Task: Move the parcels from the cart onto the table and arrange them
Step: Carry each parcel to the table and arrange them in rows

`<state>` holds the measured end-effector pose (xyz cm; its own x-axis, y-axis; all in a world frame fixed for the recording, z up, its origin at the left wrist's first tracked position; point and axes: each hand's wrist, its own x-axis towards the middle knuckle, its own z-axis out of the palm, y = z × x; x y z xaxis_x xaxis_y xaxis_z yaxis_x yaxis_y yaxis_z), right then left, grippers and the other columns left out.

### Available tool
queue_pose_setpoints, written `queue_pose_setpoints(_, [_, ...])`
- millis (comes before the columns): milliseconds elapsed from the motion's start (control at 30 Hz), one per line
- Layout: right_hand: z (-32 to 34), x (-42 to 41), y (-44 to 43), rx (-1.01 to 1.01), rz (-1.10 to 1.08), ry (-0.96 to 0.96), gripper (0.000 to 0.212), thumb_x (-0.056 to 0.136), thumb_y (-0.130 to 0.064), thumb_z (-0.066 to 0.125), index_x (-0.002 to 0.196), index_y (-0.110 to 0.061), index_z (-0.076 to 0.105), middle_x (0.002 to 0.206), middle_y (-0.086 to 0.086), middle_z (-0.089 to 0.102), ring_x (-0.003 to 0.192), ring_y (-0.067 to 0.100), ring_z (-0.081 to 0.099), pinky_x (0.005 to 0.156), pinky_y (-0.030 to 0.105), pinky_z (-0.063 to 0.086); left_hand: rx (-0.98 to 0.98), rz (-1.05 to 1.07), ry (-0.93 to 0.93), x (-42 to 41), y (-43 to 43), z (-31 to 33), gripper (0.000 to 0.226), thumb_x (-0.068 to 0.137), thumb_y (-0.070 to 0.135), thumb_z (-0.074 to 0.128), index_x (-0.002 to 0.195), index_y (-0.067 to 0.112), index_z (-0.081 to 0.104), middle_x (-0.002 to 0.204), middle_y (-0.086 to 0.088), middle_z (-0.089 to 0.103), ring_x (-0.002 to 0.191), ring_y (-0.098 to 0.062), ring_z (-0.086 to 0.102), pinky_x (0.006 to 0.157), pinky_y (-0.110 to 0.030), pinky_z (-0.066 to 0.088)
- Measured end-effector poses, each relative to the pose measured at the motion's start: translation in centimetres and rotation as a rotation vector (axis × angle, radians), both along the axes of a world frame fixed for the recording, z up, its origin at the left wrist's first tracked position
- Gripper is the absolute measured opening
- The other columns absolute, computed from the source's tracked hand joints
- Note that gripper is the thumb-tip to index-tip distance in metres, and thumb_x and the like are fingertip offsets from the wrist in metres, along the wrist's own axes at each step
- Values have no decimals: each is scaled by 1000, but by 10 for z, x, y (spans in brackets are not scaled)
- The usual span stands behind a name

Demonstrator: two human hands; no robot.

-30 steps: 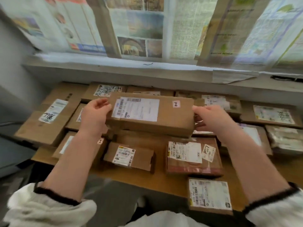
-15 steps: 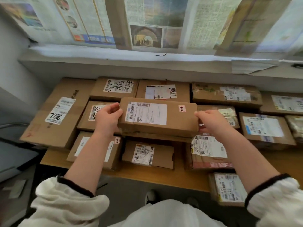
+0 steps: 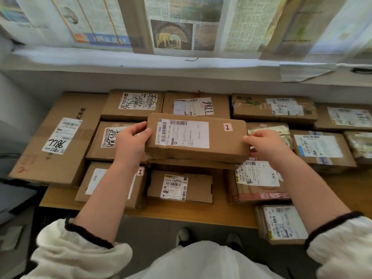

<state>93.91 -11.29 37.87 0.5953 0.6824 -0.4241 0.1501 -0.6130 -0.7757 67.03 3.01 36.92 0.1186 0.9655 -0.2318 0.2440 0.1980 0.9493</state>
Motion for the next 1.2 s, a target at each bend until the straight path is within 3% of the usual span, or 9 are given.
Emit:
queue_pose_setpoints(267, [-19,-4,-1,-12,-18,87,7,91,-9,56,88,-8,62,87,7,63,84,22,62,73,35,56,26,-24,-20,-2,-2,-3,33,89,14,62,122,18,60,105,2,68,86,-3,68,61,-12,52])
queue_pose_setpoints(533, [-25,5,-1,6,-9,75,6,91,-12,58,87,-13,63,89,7,66,82,17,64,56,20,51,-9,3,-4,4,1,-16,30,90,12,61,120,16,62,103,1,69,87,-6,68,61,-14,53])
queue_pose_setpoints(700, [-35,-5,1,6,28,-14,5,91,-14,58,87,-14,61,86,3,64,83,19,63,66,29,55,-31,1,40,-5,7,-34,33,90,9,61,123,12,60,107,0,66,90,-6,64,59,-10,51])
queue_pose_setpoints(800, [-45,-12,2,-23,32,-81,3,90,-17,60,90,-14,62,91,7,65,90,25,63,82,45,55,-35,-23,131,-10,11,-49,34,90,11,62,124,12,59,112,-4,64,96,-9,61,65,-13,51])
queue_pose_setpoints(867, [-51,-17,4,-50,41,-122,17,90,-18,60,103,-9,63,97,9,65,95,27,62,86,48,53,-39,-35,190,-12,12,-59,36,89,10,62,124,9,59,111,-6,65,97,-13,62,73,-18,51])
queue_pose_setpoints(1100, [-76,-24,5,-114,21,-237,35,90,-23,60,121,-6,58,109,8,63,102,24,58,86,36,50,160,-134,537,-12,11,-79,36,90,18,62,124,10,60,113,-6,66,100,-16,59,89,-34,51])
queue_pose_setpoints(1200, [-81,-25,6,-116,31,-309,34,88,-20,64,119,-5,60,108,9,64,94,17,55,79,26,43,275,-196,633,-9,11,-82,33,90,18,61,122,9,62,109,-7,62,92,-14,55,85,-29,46])
